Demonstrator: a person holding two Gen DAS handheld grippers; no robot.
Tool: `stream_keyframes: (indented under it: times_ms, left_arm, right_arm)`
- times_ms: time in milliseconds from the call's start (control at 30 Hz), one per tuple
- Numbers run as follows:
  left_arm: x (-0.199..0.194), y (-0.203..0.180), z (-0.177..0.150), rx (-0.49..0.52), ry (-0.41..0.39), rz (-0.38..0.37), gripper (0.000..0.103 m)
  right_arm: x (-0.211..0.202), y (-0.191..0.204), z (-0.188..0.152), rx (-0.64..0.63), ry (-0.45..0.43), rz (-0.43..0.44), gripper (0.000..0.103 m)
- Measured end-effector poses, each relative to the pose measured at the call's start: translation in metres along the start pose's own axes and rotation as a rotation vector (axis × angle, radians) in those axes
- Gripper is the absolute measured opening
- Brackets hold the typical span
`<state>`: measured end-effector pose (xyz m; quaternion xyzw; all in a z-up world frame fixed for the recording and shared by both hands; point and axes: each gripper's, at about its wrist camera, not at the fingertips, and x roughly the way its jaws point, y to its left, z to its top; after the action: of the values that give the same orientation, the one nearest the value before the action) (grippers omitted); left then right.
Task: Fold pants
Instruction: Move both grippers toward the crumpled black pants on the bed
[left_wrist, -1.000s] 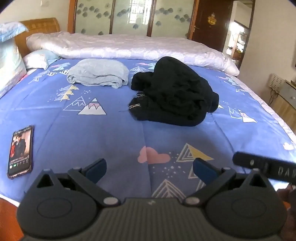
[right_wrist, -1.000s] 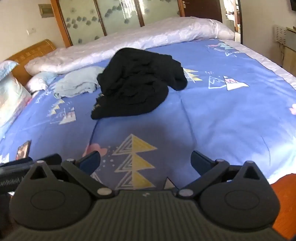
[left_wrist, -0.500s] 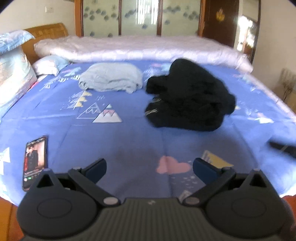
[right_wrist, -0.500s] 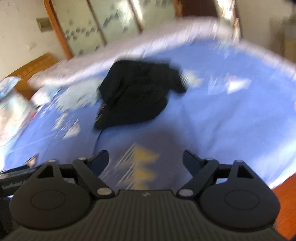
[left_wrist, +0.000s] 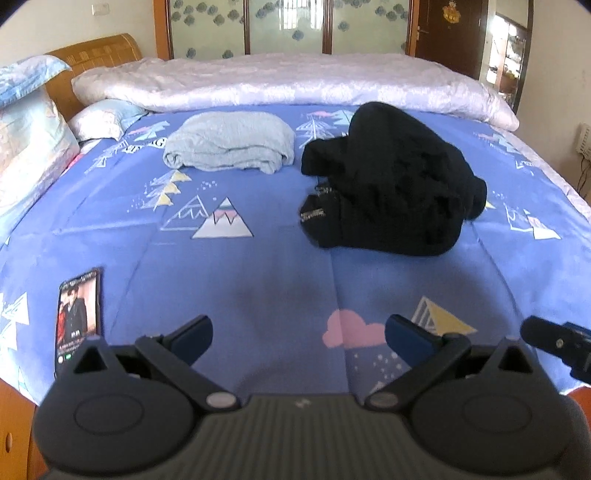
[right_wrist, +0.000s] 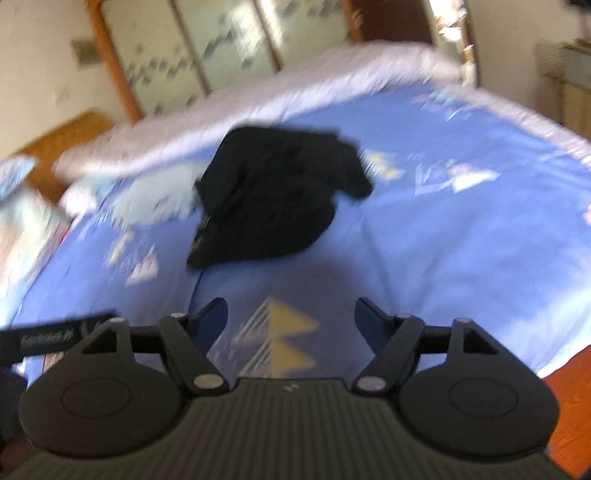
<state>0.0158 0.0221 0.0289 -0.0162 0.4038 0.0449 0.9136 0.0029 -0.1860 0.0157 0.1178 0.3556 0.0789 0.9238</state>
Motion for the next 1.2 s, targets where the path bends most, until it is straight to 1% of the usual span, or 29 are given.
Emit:
stream_keyframes:
  times_ms: [100, 267, 400, 633, 1000, 1067, 1133, 1200]
  left_arm:
    - [0.0, 0.0, -0.003, 0.003, 0.011, 0.005, 0.103]
    - [0.002, 0.001, -0.002, 0.012, 0.024, 0.018, 0.103]
    - [0.003, 0.002, -0.002, 0.012, 0.025, 0.029, 0.103]
    - [0.008, 0.01, -0.003, -0.007, 0.036, 0.049, 0.103]
    - [0.017, 0.014, -0.005, -0.007, 0.033, 0.092, 0.103]
    - [0.019, 0.016, -0.005, -0.009, 0.032, 0.102, 0.103]
    - [0.02, 0.017, -0.006, -0.009, 0.028, 0.113, 0.103]
    - [0.022, 0.018, -0.006, -0.007, 0.023, 0.124, 0.103]
  right_arm:
    - [-0.005, 0.003, 0.004, -0.02, -0.021, 0.006, 0.076]
    - [0.001, -0.006, 0.005, -0.01, -0.004, 0.008, 0.076]
    - [0.004, -0.001, -0.003, -0.002, -0.003, 0.002, 0.076]
    - [0.007, -0.007, -0.004, 0.008, 0.006, 0.003, 0.076]
    - [0.011, -0.011, -0.006, 0.031, 0.001, -0.015, 0.076]
    - [0.011, -0.012, -0.007, 0.037, -0.005, -0.019, 0.074]
    - [0.012, -0.013, -0.007, 0.04, -0.01, -0.019, 0.066]
    - [0.012, -0.015, -0.008, 0.046, -0.014, -0.017, 0.063]
